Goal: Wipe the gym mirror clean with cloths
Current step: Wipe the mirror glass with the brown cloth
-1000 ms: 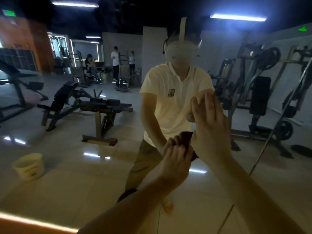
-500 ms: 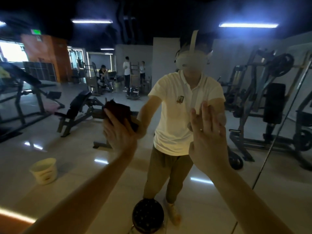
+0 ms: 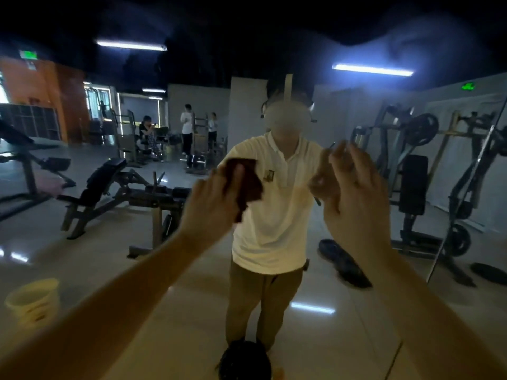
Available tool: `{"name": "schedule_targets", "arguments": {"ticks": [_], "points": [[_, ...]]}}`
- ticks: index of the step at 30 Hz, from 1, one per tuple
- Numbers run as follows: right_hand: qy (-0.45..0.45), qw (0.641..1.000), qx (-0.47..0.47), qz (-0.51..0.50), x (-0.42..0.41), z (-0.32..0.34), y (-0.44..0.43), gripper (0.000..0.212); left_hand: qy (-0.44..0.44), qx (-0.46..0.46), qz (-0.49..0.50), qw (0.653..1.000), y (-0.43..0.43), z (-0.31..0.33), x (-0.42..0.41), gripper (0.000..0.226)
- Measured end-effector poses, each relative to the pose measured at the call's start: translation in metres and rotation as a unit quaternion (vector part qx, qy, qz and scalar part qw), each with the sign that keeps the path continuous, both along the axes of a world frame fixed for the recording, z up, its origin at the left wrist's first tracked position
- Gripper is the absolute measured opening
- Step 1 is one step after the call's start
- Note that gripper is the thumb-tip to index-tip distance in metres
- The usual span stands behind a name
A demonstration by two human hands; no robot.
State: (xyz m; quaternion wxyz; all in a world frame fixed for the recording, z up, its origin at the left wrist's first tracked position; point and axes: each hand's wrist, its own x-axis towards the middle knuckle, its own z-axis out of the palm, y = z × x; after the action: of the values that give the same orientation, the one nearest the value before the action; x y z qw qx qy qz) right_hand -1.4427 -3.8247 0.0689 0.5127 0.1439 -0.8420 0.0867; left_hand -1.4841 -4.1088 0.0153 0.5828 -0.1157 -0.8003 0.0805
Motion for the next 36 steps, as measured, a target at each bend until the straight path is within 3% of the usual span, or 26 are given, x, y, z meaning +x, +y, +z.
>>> {"name": "schedule_targets", "arguments": {"ticks": [4,6,7,10,13,15,17,20,23,27,29,32,34,36], "points": [[0.038,0.998,0.012,-0.043,-0.022,0.022,0.001,0.066,0.059,0.211,0.060,0.974,-0.069,0.054,-0.002,0.086],[0.055,0.996,0.027,-0.058,-0.030,0.017,-0.004,0.067,0.059,0.316,0.025,0.946,-0.051,0.070,-0.007,0.080],[0.057,0.996,0.031,-0.060,-0.033,0.014,-0.006,0.068,0.059,0.316,0.008,0.947,-0.027,0.071,-0.007,0.081],[0.053,0.996,0.035,-0.060,-0.038,0.012,-0.003,0.081,0.069,0.178,-0.066,0.979,0.066,0.058,-0.013,0.076],[0.032,0.995,0.057,-0.073,-0.033,0.019,0.006,0.093,0.033,0.028,-0.133,0.990,0.130,0.037,-0.012,0.074],[0.026,0.995,0.064,-0.078,-0.027,0.027,0.009,0.083,0.021,-0.075,-0.132,0.988,0.128,0.041,-0.013,0.074],[0.039,0.997,0.044,-0.058,-0.019,0.040,0.009,0.062,0.037,-0.107,-0.119,0.986,0.098,0.059,-0.015,0.077],[0.076,0.997,0.005,-0.034,-0.014,0.066,0.001,0.063,0.116,-0.062,-0.048,0.990,0.030,0.107,-0.015,0.084],[0.101,0.994,0.015,-0.045,-0.024,0.093,-0.010,0.066,0.131,0.002,0.035,0.991,-0.034,0.178,-0.010,0.093],[0.098,0.989,0.035,-0.103,-0.047,0.102,-0.025,0.070,0.128,0.236,0.057,0.962,-0.069,0.254,-0.017,0.067],[0.096,0.987,0.034,-0.124,-0.054,0.098,-0.030,0.071,0.126,0.290,0.030,0.948,-0.036,0.254,-0.017,0.068],[0.116,0.988,0.015,-0.099,-0.055,0.099,-0.031,0.065,0.128,0.213,-0.034,0.968,0.047,0.209,-0.022,0.077],[0.131,0.990,-0.017,-0.057,-0.050,0.103,-0.030,0.062,0.127,0.082,-0.101,0.983,0.084,0.172,-0.026,0.073],[0.129,0.990,-0.046,-0.023,-0.042,0.110,-0.028,0.061,0.081,-0.105,-0.102,0.986,0.084,0.155,-0.030,0.075]]}}
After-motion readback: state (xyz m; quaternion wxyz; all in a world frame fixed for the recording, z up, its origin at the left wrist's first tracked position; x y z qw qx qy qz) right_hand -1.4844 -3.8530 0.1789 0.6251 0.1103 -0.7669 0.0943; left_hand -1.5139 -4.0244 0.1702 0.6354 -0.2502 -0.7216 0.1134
